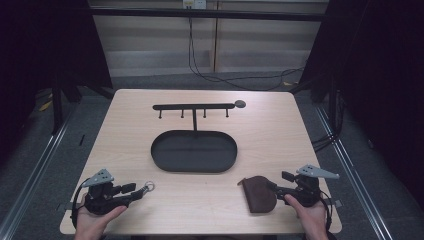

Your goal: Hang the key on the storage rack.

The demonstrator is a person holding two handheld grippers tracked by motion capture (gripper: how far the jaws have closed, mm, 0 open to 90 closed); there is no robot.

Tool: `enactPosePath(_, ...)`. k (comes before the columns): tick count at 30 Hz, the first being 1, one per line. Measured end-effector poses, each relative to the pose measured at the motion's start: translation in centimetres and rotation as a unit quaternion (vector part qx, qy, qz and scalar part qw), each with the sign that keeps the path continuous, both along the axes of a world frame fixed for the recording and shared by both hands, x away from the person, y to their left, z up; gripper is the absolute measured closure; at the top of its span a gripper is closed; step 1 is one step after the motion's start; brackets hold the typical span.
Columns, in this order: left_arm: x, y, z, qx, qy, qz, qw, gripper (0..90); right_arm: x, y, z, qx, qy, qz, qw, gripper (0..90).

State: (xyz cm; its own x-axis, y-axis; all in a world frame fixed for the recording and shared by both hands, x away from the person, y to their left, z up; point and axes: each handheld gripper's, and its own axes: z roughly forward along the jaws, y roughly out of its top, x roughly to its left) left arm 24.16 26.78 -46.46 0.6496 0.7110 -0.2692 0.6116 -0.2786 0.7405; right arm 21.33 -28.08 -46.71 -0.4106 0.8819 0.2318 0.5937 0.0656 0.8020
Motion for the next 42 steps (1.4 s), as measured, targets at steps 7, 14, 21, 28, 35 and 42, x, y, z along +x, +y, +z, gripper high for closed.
enactPosePath(7,0.6,0.4,-0.2,0.022,-0.002,0.028,0.9994,54.2,0.3,0.0,-0.1,0.009,0.006,0.005,0.9999,24.7)
enactPosePath(14,1.0,0.5,0.4,0.025,0.003,0.029,0.9993,64.6,-0.1,0.1,0.0,0.0,0.002,0.009,1.0,24.7)
enactPosePath(21,1.7,0.1,0.9,0.05,0.009,-0.011,0.9986,68.0,0.2,0.3,-0.1,0.001,0.005,0.01,0.9999,24.7)
enactPosePath(28,2.6,-1.0,1.5,0.074,0.024,-0.045,0.996,64.6,0.0,0.2,0.0,0.001,0.006,0.011,0.9999,24.7)
enactPosePath(35,3.5,-1.6,2.0,0.101,0.055,-0.059,0.9916,62.9,0.2,0.3,-0.1,0.001,0.011,0.014,0.9998,24.7)
enactPosePath(42,4.4,-2.6,2.4,0.139,0.052,-0.066,0.9867,58.1,0.2,0.3,-0.2,0.002,0.018,0.016,0.9997,24.5)
